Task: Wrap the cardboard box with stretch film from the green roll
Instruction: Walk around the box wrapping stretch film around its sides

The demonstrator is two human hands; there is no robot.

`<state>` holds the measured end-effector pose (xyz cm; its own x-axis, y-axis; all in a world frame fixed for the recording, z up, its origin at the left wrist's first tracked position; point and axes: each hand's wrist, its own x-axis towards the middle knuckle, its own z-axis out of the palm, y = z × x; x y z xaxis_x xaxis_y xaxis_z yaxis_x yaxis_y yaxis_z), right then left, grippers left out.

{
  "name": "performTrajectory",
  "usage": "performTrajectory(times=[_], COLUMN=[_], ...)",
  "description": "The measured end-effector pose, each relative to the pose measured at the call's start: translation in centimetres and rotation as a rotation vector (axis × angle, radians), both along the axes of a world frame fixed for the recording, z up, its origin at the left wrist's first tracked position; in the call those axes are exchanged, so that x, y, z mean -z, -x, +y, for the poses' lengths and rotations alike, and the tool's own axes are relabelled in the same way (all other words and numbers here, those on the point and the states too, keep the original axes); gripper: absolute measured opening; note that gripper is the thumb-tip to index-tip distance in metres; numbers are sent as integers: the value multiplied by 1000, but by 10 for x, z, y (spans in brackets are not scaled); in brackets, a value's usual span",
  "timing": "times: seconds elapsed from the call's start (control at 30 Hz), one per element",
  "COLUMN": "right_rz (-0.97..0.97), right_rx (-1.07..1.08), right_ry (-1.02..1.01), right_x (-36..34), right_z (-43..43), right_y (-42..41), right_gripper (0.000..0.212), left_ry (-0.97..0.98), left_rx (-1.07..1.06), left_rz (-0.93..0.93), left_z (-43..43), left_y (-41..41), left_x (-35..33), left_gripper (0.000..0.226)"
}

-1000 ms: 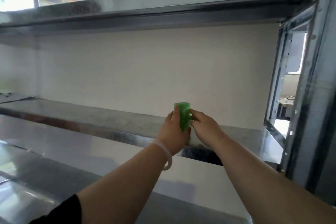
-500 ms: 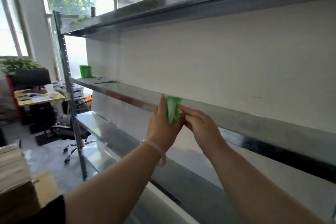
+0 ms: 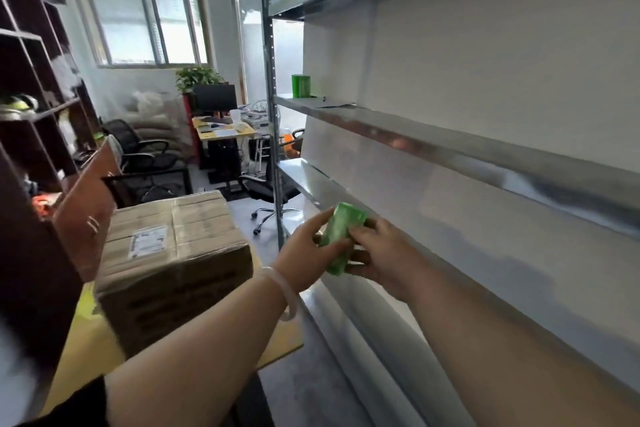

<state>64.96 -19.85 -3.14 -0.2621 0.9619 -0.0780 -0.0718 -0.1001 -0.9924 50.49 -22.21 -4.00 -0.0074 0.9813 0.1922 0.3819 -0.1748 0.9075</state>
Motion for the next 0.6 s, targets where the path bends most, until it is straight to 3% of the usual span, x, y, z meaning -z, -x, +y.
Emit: performTrajectory(times=[0.1,0.27,0.47,0.5,0.6], right_rz=[-20,-60,-75,-62,-79], right_rx=[-37,-174,-253,-262,-276], right_ry=[-32,-23,-55,-59,-84], right_x=[18,43,67,70,76], right_z=[-6,-29,-58,-62,-68], right_y=[64,182,313,331,374], right_gripper=[39,54,31,33,72], left_ry=[38,72,87,88,126], left_rx=[-57,-227,-437,-451,-476], left_rz=[52,-11,-179,-207,-271], left_z=[-21,-69,-113,-117,-125], left_y=[66,184,308,325,366], left_x=[12,31,54,57,67], left_gripper=[71,40,33,28,15])
